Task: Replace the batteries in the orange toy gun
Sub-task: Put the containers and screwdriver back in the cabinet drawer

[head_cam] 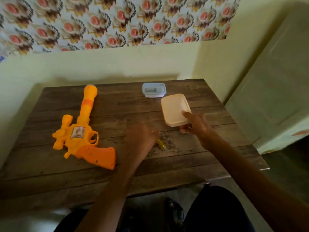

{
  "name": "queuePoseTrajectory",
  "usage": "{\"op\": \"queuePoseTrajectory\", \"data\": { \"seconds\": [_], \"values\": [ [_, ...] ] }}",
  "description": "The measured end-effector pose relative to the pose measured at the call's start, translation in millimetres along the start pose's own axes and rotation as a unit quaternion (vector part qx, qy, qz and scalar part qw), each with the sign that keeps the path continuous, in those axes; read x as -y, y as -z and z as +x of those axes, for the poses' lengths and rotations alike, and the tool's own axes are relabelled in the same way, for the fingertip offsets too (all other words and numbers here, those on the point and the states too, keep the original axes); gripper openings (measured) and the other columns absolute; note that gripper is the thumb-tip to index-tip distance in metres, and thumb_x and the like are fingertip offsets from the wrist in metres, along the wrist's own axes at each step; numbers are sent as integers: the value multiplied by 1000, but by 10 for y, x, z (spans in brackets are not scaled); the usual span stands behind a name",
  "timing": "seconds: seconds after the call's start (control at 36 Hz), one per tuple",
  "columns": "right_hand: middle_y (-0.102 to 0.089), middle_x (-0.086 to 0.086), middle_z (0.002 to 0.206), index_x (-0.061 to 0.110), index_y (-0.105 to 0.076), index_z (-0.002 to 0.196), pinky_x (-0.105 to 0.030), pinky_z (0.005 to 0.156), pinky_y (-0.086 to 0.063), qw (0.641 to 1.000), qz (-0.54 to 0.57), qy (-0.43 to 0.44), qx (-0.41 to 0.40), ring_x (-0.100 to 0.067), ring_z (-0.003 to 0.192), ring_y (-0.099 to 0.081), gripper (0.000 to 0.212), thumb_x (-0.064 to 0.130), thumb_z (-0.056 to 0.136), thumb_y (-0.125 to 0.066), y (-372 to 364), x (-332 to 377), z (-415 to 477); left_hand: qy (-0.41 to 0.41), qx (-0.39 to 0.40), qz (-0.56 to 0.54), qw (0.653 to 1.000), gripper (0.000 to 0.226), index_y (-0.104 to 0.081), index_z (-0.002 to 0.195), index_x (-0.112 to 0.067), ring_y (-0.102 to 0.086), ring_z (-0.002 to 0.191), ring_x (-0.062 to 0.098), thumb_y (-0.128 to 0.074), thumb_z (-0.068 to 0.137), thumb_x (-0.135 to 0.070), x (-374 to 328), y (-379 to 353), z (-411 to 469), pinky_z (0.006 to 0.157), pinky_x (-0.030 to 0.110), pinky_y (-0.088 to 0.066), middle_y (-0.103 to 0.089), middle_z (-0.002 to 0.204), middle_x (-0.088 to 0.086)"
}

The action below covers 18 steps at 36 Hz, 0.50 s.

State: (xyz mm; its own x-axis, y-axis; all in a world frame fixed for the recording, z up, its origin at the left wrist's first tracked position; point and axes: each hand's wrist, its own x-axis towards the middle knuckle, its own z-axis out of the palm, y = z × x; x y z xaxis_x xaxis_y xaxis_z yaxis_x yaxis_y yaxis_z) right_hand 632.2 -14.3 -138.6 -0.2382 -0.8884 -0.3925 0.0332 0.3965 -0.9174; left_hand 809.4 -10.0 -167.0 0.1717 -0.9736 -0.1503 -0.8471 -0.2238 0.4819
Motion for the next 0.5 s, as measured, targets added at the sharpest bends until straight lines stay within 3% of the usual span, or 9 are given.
{"op": "queuePoseTrajectory", "data": {
  "seconds": [0.06,0.11,0.19,0.28,0.33,0.39,0.44,0.5],
  "values": [
    [-60,-7,97,14,-49,118,-36,78,-59,1000,11,1,-3,-22,91,-65,31,32,94,-59,-5,10,2,-7,8,-18,1000,40,-68,84,-15,-60,70,18,-60,84,-54,-37,36,-17,58,29,-42,-65,80,3],
    [-62,-10,106,8,-50,128,-35,76,-59,1000,5,21,-3,-24,94,-65,41,33,95,-57,-17,29,44,-9,27,-61,998,38,-66,75,-15,-62,63,19,-60,87,-51,-69,152,-10,56,29,-46,-66,73,4],
    [-60,-5,103,11,-49,128,-32,72,-58,998,25,61,-6,-23,95,-63,38,31,96,-53,-47,79,137,-11,73,-181,981,23,-64,81,-17,-70,75,21,-59,91,-37,-109,429,98,77,39,-59,-71,82,6],
    [-59,0,100,21,-46,116,-30,71,-55,993,49,104,-25,-21,95,-62,22,31,97,-50,-142,170,414,-31,120,-308,943,18,-60,92,-17,-68,87,20,-51,96,-32,-183,717,465,88,42,-55,-70,97,8],
    [-60,4,97,25,-49,108,-29,71,-55,989,51,134,-37,-18,93,-63,14,32,96,-50,-229,241,614,-47,107,-348,930,19,-56,93,-15,-65,90,25,-44,98,-29,-265,873,791,91,46,-53,-67,101,12],
    [-61,7,96,30,-54,95,-32,74,-55,985,48,158,-44,-16,91,-64,5,33,96,-50,-293,309,784,-46,99,-392,913,14,-54,91,-14,-61,80,22,-43,96,-21,-377,971,1109,86,44,-53,-62,89,10],
    [-61,9,96,34,-54,89,-35,78,-56,984,60,165,-41,-16,91,-64,8,33,96,-50,-349,377,982,-41,114,-403,907,15,-52,80,-15,-56,67,20,-44,93,-16,-521,1028,1432,71,38,-51,-58,74,5],
    [-61,9,97,36,-53,90,-37,80,-56,984,68,157,-48,-17,93,-64,7,33,96,-50,-357,407,1072,-49,135,-409,901,18,-46,75,-17,-48,53,17,-42,91,-12,-622,1001,1613,55,30,-40,-49,64,2]
  ]
}}
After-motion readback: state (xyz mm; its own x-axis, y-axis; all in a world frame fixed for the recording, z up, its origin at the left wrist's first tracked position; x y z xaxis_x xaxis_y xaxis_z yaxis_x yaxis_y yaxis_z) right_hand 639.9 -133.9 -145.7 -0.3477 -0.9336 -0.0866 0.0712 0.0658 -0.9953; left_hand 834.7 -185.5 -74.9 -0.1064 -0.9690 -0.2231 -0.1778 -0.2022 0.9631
